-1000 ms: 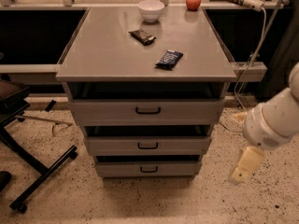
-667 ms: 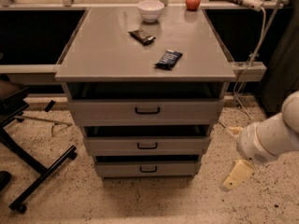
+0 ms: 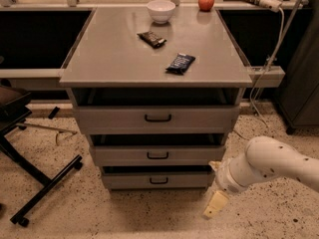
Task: Open middle drawer
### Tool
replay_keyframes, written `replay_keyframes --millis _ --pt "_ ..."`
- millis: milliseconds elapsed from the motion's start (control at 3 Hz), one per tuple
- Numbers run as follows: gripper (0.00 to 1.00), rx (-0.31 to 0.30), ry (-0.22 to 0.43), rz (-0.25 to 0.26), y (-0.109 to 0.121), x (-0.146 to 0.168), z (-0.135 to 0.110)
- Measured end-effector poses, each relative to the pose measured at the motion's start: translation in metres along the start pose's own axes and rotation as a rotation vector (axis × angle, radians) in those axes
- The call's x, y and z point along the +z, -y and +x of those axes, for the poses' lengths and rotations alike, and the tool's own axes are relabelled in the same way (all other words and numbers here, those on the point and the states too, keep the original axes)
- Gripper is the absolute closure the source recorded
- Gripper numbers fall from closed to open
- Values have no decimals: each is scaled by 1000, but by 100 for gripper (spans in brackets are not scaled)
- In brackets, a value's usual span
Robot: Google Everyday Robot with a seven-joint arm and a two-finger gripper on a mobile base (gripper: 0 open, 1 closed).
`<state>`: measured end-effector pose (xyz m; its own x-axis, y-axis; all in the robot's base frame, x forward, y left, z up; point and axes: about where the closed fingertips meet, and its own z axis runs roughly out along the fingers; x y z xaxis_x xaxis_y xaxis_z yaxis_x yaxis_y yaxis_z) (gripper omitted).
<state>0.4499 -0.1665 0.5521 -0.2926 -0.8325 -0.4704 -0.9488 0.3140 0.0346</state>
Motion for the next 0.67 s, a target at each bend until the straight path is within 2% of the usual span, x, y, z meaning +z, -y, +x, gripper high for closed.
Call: replay_keyframes --millis 333,667 --pt "0 0 0 0 0 0 0" --pt "0 34 46 47 6 -15 4"
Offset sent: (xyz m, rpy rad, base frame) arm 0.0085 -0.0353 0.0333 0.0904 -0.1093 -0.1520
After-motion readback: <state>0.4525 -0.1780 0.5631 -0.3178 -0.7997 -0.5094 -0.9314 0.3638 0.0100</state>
